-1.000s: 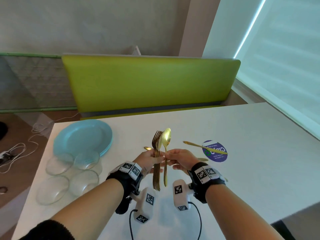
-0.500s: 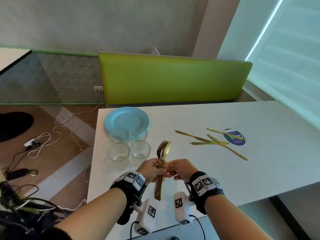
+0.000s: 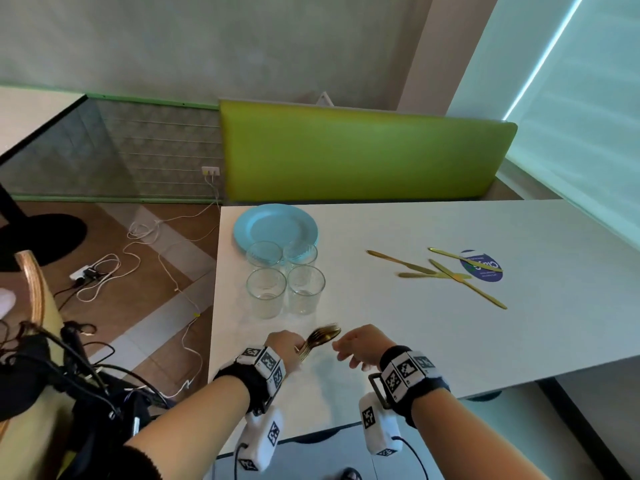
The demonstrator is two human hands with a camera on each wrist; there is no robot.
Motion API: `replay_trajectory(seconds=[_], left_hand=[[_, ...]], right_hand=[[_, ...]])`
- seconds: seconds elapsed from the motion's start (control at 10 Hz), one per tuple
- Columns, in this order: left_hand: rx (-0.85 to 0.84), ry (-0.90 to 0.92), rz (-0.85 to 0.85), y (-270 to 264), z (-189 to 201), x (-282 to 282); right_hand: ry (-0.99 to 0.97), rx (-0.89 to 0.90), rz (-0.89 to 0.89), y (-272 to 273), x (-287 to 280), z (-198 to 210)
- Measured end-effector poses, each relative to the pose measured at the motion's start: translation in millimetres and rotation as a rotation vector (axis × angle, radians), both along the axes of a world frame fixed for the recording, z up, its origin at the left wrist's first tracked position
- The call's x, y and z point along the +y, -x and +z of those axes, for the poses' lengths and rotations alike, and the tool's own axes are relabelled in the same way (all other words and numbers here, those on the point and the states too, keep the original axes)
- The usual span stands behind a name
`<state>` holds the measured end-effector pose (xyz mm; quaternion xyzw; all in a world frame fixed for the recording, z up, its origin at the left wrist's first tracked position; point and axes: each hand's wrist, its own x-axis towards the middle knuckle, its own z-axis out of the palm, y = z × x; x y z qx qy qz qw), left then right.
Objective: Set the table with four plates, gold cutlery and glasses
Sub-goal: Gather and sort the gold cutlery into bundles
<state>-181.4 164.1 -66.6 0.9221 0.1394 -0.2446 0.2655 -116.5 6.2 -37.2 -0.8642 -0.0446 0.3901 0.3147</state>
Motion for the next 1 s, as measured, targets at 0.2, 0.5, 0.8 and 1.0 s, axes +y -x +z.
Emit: replay_trajectory(seconds=[0.2,0.5,0.8,1.0], left_hand=[[0.101,-0.173,-0.107,7.8,-9.4,19.9],[0.021,-0.243,-0.163,11.3,-31.0,31.7],[0.014,-0.259,-0.161,2.5,-27.2,40.7],[-0.026,-0.27,-0.092,1.6,-33.3,40.6]], right_hand=[[0.056,-0.02,-0.005,-0.7,-8.4,-1.0],[0.11,-0.026,0.014,-3.0,-9.5,-10.4],[0.115,-0.027,0.003,-11.0,-13.9,-10.9],[0.12,-0.02,-0.002,-13.3,-17.3,-10.6]])
